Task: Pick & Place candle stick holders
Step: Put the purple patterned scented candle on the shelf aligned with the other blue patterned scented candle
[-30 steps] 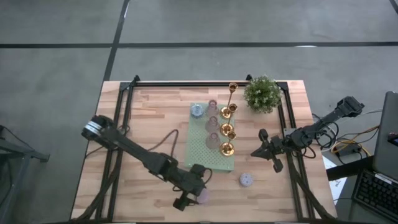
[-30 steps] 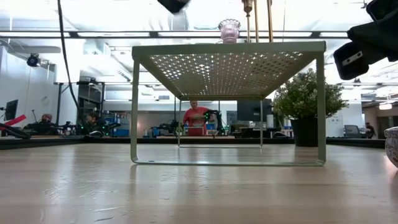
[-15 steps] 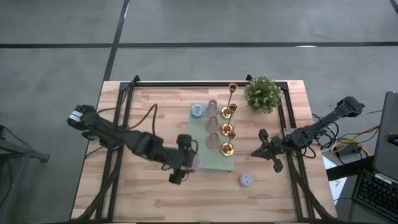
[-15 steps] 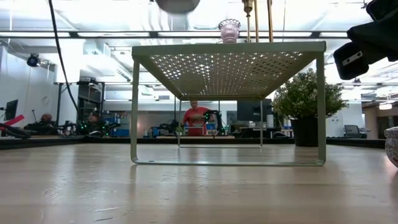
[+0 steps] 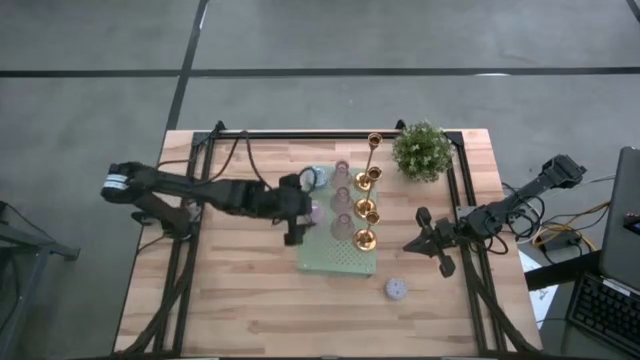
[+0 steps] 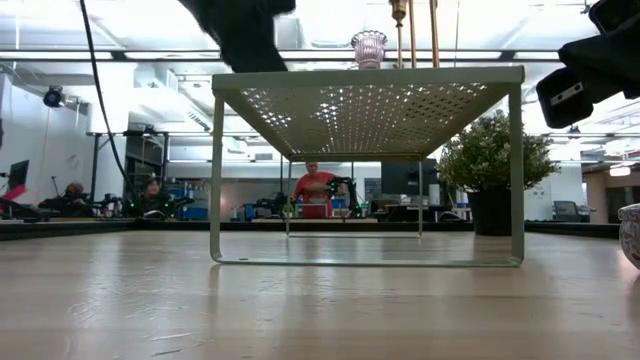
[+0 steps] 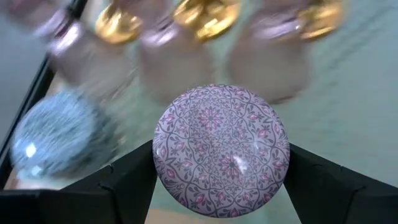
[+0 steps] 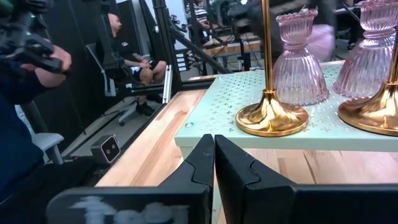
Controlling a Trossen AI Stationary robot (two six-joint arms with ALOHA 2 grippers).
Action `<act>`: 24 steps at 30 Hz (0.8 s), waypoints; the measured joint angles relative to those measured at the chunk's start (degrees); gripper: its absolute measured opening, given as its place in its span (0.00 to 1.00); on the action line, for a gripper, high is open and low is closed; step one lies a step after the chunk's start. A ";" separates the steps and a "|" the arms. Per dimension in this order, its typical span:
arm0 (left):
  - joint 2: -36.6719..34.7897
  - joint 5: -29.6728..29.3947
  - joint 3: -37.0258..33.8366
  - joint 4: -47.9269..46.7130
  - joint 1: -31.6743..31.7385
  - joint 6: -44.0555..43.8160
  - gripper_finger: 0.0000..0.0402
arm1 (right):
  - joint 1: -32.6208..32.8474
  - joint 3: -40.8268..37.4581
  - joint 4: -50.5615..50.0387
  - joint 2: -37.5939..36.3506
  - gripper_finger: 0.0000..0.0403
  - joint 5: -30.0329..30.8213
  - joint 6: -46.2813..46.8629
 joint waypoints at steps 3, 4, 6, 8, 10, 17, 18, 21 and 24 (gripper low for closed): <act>0.30 0.96 -0.98 0.13 3.06 -0.15 0.76 | 0.00 0.00 -0.01 0.01 0.02 -0.01 0.00; 0.30 1.03 -1.12 0.04 3.75 -0.15 0.76 | 0.00 -0.01 -0.01 0.01 0.02 0.00 0.00; 0.30 1.56 -1.22 1.16 4.77 -0.26 0.76 | 0.00 0.00 -0.01 0.01 0.02 0.00 -0.20; 0.30 2.68 -1.25 2.83 5.39 -0.44 0.77 | 0.00 -0.01 0.00 0.01 0.02 0.02 -0.33; 0.30 2.68 -1.25 3.90 5.52 -0.46 0.77 | 0.00 0.00 0.01 0.01 0.02 0.03 -0.37; 1.00 2.68 -2.12 4.80 5.53 -0.46 0.78 | 0.00 -0.02 0.04 0.06 0.02 0.04 -0.33; 1.00 2.66 -2.27 5.80 5.53 -0.45 0.78 | 0.00 -0.02 0.01 0.06 0.02 0.06 -0.34; 0.98 2.66 -2.89 7.35 5.53 -0.27 0.78 | -0.04 -0.02 0.03 0.06 0.02 0.07 -0.26; 1.15 2.66 -2.89 8.05 5.53 0.41 0.78 | -0.04 -0.02 0.04 0.06 0.02 0.07 -0.24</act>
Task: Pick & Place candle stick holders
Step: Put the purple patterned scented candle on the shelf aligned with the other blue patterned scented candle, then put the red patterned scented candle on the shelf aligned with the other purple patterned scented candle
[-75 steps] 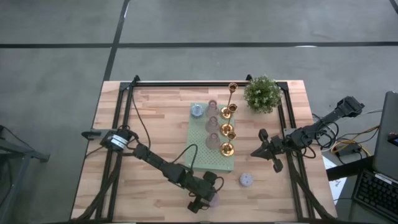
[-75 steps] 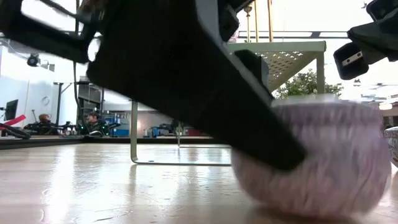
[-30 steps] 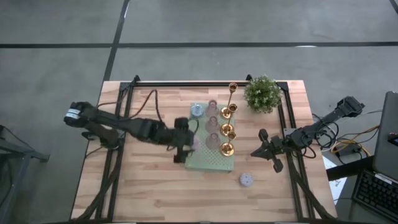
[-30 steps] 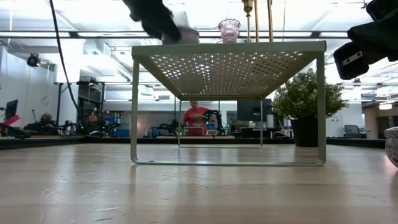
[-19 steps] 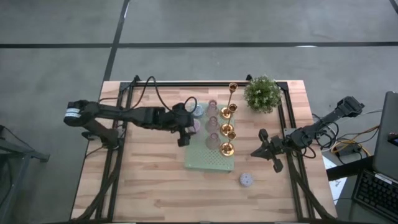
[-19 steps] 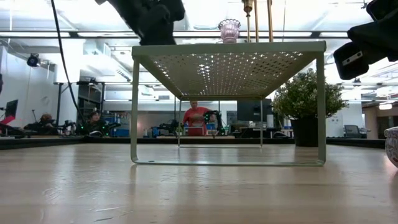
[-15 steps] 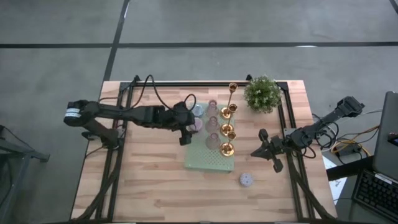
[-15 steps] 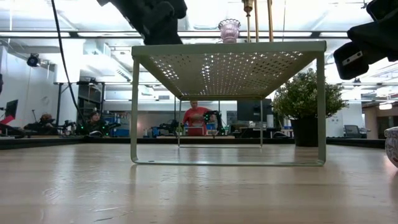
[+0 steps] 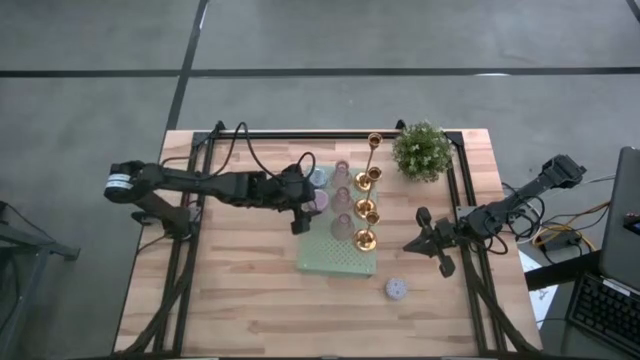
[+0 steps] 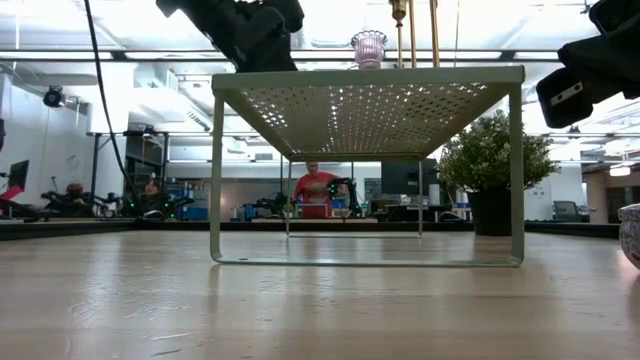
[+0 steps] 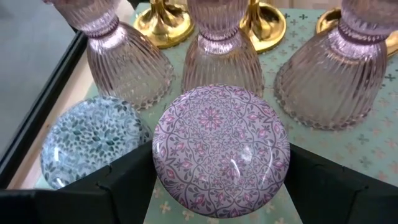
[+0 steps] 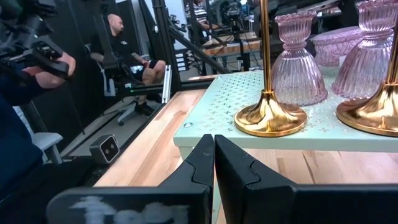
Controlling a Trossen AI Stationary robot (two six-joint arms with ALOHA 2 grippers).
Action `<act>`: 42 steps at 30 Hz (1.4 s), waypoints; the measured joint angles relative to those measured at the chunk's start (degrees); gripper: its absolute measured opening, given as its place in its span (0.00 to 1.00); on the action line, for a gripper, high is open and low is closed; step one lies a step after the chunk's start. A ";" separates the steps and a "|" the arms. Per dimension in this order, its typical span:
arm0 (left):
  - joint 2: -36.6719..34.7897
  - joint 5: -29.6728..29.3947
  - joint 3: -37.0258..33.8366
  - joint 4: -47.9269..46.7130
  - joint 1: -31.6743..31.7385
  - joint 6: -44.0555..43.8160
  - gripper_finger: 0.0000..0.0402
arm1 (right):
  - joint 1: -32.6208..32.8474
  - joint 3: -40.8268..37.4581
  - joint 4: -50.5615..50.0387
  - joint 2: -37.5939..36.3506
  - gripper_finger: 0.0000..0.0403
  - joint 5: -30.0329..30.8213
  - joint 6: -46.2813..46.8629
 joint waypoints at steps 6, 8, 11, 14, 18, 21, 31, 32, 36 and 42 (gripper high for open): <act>0.63 -0.46 0.00 0.02 0.02 0.05 0.78 | 0.00 0.00 0.01 0.00 0.02 0.02 -0.12; 0.96 -0.50 -0.06 -0.25 0.02 0.02 0.78 | 0.02 0.00 0.00 0.00 0.02 0.02 -0.13; 1.40 -0.54 -0.04 -0.06 0.02 -0.09 0.78 | 0.02 0.00 -0.02 0.00 0.02 0.02 -0.13; 1.40 -0.66 -0.04 0.20 0.04 -0.01 0.78 | 0.03 -0.02 0.00 0.00 0.02 0.03 -0.13; 1.40 -0.94 -0.04 0.02 0.04 -0.02 0.79 | 0.04 -0.02 0.00 0.00 0.02 0.04 -0.07; 1.45 -1.05 -0.04 0.12 0.04 -0.02 0.83 | 0.04 -0.02 -0.01 0.00 0.02 0.04 -0.13; 0.75 -2.11 -0.04 -0.03 -0.25 -0.50 0.98 | 0.04 -0.02 0.23 0.00 0.02 0.00 0.11; 0.38 -2.03 -0.04 -0.02 -0.29 -0.59 0.98 | 0.06 -0.02 0.54 0.00 0.02 -0.02 0.25; -1.65 -0.68 -0.04 -0.83 -0.56 -1.17 0.98 | 0.09 -0.02 1.91 -0.04 0.02 -0.04 5.13; -5.34 1.56 -0.04 -2.31 -2.08 -3.33 0.98 | 0.09 -0.02 2.13 -0.04 0.02 -0.18 9.89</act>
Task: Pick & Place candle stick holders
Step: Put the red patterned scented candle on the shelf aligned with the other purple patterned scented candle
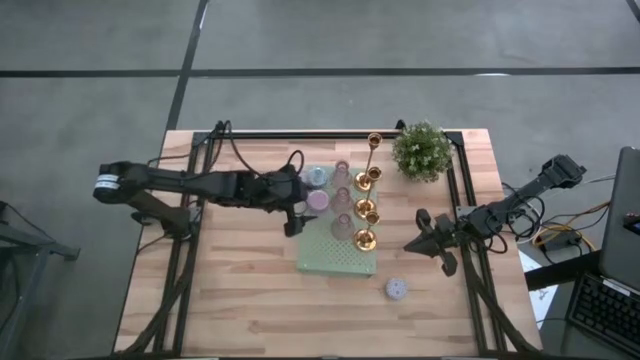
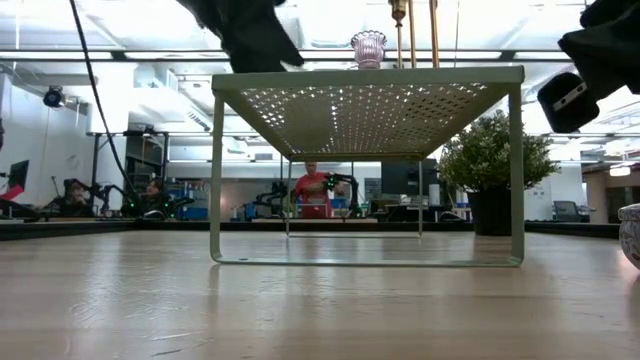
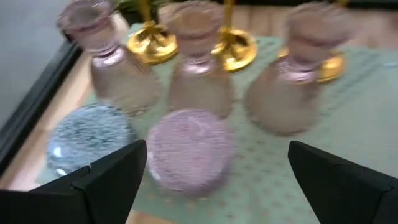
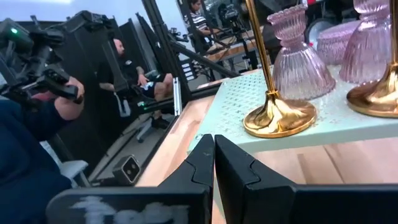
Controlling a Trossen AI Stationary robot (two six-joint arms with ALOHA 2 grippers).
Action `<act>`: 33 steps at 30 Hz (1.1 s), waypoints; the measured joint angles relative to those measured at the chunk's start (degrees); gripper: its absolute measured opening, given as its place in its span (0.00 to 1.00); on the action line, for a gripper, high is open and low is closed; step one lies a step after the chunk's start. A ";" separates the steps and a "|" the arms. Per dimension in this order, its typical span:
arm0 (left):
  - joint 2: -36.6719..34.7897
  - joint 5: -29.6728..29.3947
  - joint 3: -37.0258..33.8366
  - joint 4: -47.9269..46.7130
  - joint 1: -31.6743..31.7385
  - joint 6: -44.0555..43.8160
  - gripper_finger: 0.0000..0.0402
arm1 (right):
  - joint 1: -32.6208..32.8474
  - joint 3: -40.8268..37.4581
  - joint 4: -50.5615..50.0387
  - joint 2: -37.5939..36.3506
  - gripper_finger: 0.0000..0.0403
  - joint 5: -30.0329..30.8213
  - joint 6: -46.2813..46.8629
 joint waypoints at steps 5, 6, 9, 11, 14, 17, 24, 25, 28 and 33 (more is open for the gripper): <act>-3.22 5.04 0.00 -0.44 -3.36 -3.54 0.98 | 0.09 0.00 0.28 0.04 0.02 -3.81 1.90; -3.83 6.24 0.00 -0.35 -4.32 -3.76 0.98 | 0.09 0.00 0.58 0.04 0.02 -4.66 2.62; -4.97 7.45 -0.22 -0.27 -7.93 -4.31 0.98 | 0.89 0.00 1.70 0.42 0.02 -5.82 2.99; -5.58 7.49 -0.94 -0.40 -10.52 -4.39 0.98 | 2.05 0.05 4.13 1.62 0.02 -5.90 2.03; -6.38 7.41 -3.17 -0.23 -14.92 -5.67 0.98 | 4.21 2.25 4.37 4.81 0.02 -4.90 0.21; -6.46 7.61 -6.38 -0.26 -18.85 -10.22 0.98 | 5.68 5.34 2.80 9.03 0.02 -3.40 -0.08; -5.72 7.87 -15.04 4.27 -25.85 -22.80 0.93 | 7.31 16.15 -12.62 19.99 0.02 -3.00 5.48; -5.72 7.93 -16.38 6.56 -26.75 -24.34 0.90 | 7.48 18.03 -15.55 21.74 0.02 -2.98 7.24; -5.74 8.41 -20.09 11.20 -28.94 -28.65 0.83 | 8.57 23.30 -23.10 26.48 0.02 -2.89 11.70; -5.70 7.86 -26.91 19.09 -30.06 -31.57 0.71 | 11.23 30.86 -36.32 33.17 0.02 -3.03 19.57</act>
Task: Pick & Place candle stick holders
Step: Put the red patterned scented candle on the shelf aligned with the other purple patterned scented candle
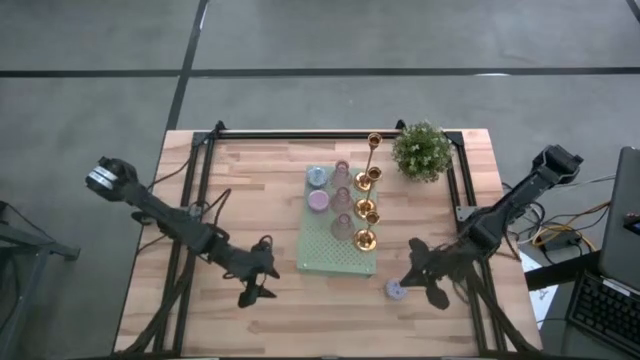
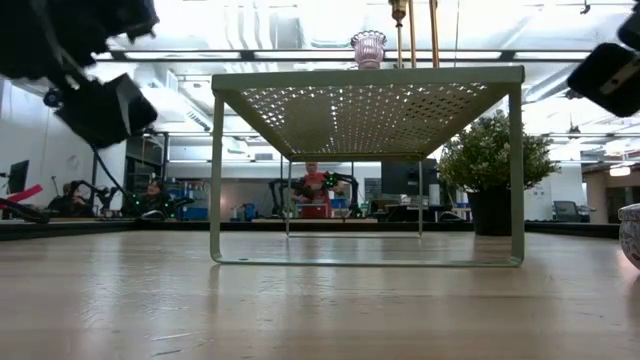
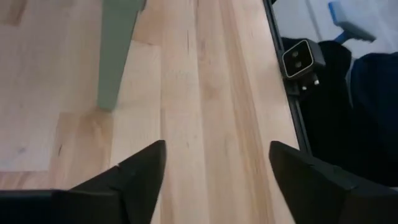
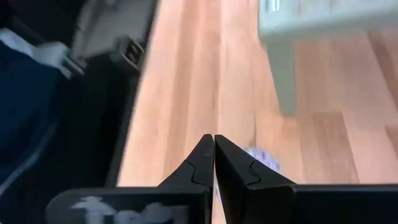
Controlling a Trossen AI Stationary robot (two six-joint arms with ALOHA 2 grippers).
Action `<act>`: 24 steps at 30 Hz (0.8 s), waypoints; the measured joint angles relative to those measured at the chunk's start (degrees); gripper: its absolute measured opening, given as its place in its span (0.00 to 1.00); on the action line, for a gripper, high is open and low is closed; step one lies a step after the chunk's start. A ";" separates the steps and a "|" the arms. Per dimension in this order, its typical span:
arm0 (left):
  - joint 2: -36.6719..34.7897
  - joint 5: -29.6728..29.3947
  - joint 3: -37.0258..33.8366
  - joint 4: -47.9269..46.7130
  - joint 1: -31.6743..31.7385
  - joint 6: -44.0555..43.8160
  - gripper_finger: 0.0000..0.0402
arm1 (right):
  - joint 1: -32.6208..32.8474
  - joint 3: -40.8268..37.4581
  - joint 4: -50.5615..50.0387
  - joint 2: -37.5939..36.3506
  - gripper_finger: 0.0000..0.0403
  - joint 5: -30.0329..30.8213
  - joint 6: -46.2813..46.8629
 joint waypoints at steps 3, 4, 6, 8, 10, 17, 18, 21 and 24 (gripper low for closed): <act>0.07 0.00 -4.17 7.55 -0.01 -0.61 0.61 | 1.38 2.39 -2.96 3.11 0.02 0.24 1.99; 0.05 0.00 -5.35 9.90 -0.01 -0.50 0.56 | 1.63 2.81 -2.81 4.07 0.02 0.26 2.39; -0.12 -0.29 -7.65 14.65 -0.01 0.32 0.47 | 2.04 3.00 -2.83 5.73 0.02 0.23 3.22; -0.46 -0.92 -9.36 18.58 -0.01 0.55 0.36 | 2.04 2.92 -2.81 7.38 0.02 -0.18 4.13; -0.78 -1.74 -10.54 21.06 -0.08 1.19 0.25 | 2.04 2.34 -2.86 8.30 0.02 -0.37 5.86; -1.42 -4.74 -11.34 23.13 -0.34 4.13 0.03 | 2.04 0.52 -3.03 9.06 0.03 -3.27 12.37; -1.42 -5.06 -11.23 23.27 -0.34 4.71 0.03 | 2.02 0.48 -3.23 9.09 0.04 -4.18 12.97; -2.11 -6.27 -11.18 25.02 -0.34 7.32 0.03 | 2.02 0.44 -3.24 9.26 0.09 -5.32 14.99; -3.22 -7.74 -11.41 26.25 -0.32 10.13 0.02 | 2.02 0.44 -3.20 9.26 0.16 -6.14 16.93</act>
